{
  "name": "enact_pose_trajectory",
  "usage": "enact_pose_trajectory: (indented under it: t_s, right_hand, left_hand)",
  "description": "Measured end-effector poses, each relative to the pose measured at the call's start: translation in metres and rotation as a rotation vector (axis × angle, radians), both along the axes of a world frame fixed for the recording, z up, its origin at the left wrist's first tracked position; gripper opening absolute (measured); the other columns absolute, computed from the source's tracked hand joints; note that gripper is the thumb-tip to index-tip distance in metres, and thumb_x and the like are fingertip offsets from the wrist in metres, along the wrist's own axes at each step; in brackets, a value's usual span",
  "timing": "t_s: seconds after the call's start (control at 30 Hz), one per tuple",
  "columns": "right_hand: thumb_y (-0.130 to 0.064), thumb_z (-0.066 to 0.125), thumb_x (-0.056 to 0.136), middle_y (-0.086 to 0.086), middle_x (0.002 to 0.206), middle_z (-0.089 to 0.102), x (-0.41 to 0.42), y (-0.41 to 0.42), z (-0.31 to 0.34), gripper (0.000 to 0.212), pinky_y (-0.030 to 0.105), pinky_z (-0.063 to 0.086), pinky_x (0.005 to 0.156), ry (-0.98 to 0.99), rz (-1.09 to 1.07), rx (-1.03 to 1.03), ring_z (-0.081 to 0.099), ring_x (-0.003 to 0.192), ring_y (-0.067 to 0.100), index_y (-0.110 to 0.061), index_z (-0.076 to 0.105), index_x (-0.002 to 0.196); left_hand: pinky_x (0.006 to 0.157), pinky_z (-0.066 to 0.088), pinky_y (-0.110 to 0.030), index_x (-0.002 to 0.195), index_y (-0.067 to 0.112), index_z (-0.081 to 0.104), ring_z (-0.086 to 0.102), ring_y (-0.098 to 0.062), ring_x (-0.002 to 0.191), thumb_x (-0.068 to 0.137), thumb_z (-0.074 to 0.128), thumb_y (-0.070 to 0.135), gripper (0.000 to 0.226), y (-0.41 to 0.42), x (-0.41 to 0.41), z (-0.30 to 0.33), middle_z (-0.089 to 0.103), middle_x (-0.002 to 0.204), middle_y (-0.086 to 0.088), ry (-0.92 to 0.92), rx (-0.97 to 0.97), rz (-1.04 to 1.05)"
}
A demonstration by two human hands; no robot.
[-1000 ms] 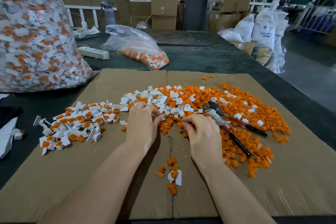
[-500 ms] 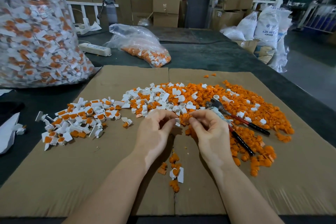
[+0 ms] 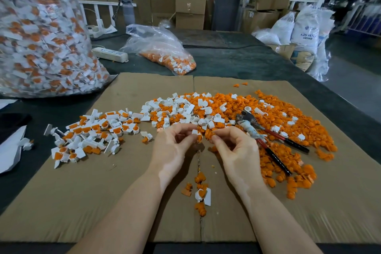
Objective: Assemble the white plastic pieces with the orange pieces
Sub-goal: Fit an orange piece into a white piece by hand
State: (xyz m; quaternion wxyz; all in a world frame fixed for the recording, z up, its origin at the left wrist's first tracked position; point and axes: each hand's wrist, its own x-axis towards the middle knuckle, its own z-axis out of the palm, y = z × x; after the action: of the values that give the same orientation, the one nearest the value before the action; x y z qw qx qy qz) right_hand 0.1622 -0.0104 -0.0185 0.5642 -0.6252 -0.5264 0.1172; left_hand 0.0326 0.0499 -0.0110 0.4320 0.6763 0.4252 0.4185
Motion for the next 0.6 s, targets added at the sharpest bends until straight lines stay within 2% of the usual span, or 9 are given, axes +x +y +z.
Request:
enact_pose_trajectory:
  t_s: [0.07, 0.2, 0.33, 0.5, 0.6]
  right_hand:
    - [-0.012, 0.067, 0.084, -0.011, 0.073, 0.065, -0.0012, -0.0002, -0.0022, 0.005, 0.016, 0.051, 0.063, -0.072, -0.025, -0.018, 0.061, 0.071, 0.003, -0.016, 0.069, 0.086]
    - [-0.014, 0.068, 0.083, -0.011, 0.067, 0.062, -0.0023, -0.0009, -0.003, 0.004, 0.017, 0.049, 0.06, -0.17, -0.075, -0.029, 0.058, 0.065, 0.004, -0.017, 0.069, 0.081]
    - [-0.014, 0.068, 0.083, -0.01, 0.066, 0.061, -0.0039, -0.0019, -0.0026, 0.004, 0.015, 0.047, 0.058, -0.233, -0.095, -0.023, 0.056, 0.062, 0.004, -0.016, 0.067, 0.079]
    - [-0.014, 0.067, 0.083, -0.01, 0.067, 0.059, -0.003, -0.0001, -0.0024, 0.003, 0.017, 0.046, 0.06, -0.187, -0.107, -0.002, 0.055, 0.063, 0.004, -0.015, 0.065, 0.08]
    - [-0.011, 0.067, 0.083, -0.009, 0.068, 0.058, -0.0021, -0.0006, -0.0033, 0.005, 0.019, 0.046, 0.06, -0.169, -0.125, 0.026, 0.053, 0.064, 0.006, -0.015, 0.064, 0.082]
  left_hand:
    - [0.072, 0.048, -0.009, 0.1, 0.024, 0.067, 0.064, -0.006, 0.082, 0.087, 0.064, 0.016, 0.016, -0.0001, 0.0002, 0.0006, 0.068, 0.089, 0.003, 0.005, -0.009, -0.012]
    - [0.078, 0.052, -0.021, 0.097, 0.021, 0.066, 0.065, -0.013, 0.085, 0.087, 0.065, 0.014, 0.013, -0.0004, 0.001, 0.0004, 0.069, 0.088, -0.001, 0.007, -0.012, -0.027]
    - [0.08, 0.053, -0.024, 0.095, 0.023, 0.066, 0.066, -0.013, 0.086, 0.086, 0.065, 0.015, 0.012, -0.0009, 0.0011, -0.0002, 0.069, 0.089, -0.001, -0.005, -0.021, -0.014]
    - [0.067, 0.05, -0.009, 0.089, 0.029, 0.064, 0.066, -0.005, 0.075, 0.086, 0.066, 0.015, 0.015, -0.0017, 0.0, 0.001, 0.069, 0.084, 0.001, -0.056, -0.049, -0.017]
    - [0.067, 0.045, -0.005, 0.09, 0.029, 0.066, 0.064, 0.001, 0.075, 0.088, 0.063, 0.017, 0.012, -0.0019, -0.0001, 0.0009, 0.067, 0.082, 0.008, -0.019, -0.028, -0.035]
